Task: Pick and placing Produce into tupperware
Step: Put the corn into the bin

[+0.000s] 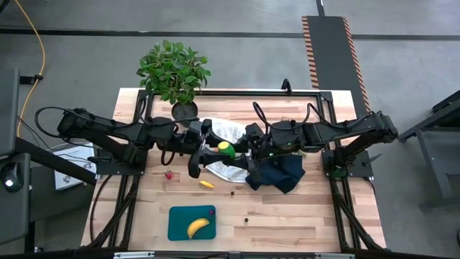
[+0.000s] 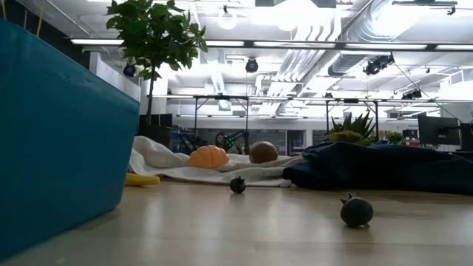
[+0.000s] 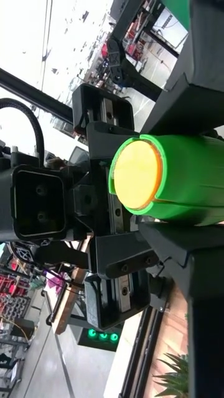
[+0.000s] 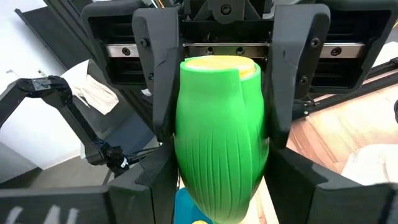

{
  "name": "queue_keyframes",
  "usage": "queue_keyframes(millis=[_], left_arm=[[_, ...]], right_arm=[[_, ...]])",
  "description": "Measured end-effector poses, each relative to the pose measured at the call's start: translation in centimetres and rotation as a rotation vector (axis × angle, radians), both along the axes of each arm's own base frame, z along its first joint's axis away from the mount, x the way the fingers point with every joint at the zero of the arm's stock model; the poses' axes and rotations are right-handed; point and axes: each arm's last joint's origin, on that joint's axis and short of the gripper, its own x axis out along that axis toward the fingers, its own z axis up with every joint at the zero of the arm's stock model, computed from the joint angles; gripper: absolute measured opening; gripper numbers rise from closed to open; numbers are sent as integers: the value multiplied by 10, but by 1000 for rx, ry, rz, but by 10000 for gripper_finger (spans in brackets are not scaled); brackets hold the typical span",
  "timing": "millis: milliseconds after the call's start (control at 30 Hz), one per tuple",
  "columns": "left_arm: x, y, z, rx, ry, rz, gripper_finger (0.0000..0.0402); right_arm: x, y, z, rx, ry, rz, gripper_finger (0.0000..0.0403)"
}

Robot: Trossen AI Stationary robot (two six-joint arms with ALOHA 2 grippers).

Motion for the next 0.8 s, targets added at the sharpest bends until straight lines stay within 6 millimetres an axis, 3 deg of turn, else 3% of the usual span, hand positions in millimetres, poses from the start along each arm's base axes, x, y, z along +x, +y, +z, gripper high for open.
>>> queue_keyframes(millis=[400,800], left_arm=[[0,0,0,2,0,0,177],[0,0,0,5,3,0,178]], right_arm=[[0,0,0,7,1,-1,184],[-1,0,-4,3,41,-2,238]])
